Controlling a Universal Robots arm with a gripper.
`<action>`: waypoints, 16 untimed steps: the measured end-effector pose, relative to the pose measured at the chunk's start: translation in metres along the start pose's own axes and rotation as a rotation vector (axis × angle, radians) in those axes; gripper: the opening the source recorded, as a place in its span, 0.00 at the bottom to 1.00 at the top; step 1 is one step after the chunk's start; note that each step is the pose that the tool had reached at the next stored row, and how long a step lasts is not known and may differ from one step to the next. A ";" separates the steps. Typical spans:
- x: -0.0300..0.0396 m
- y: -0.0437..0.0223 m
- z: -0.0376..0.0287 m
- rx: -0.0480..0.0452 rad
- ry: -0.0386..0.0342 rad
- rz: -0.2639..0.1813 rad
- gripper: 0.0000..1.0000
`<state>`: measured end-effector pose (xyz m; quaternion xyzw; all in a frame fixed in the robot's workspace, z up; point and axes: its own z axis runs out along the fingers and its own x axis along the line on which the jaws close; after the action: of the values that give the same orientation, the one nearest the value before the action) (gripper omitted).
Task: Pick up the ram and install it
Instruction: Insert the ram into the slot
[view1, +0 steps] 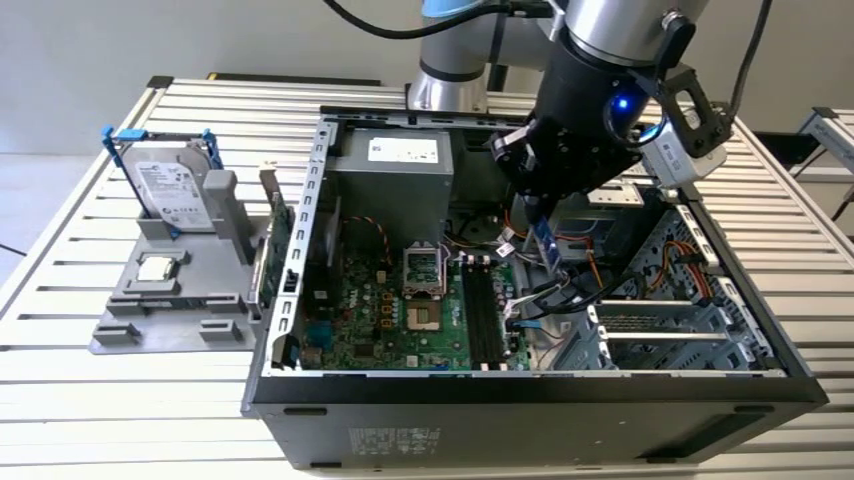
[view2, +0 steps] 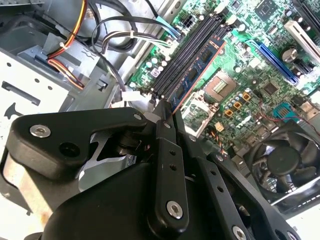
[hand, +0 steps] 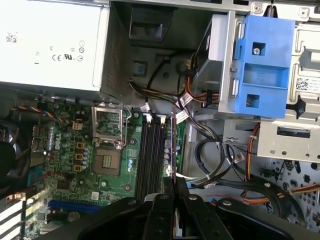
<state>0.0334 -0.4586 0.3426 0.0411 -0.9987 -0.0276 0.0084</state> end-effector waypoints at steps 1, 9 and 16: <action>0.0000 0.0000 0.0006 0.0009 -0.0002 0.000 0.00; -0.0001 -0.0003 0.0048 0.0034 -0.0001 0.000 0.00; -0.0001 -0.0004 0.0079 0.0078 0.0002 0.000 0.00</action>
<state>0.0334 -0.4586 0.3347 0.0410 -0.9988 -0.0237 0.0083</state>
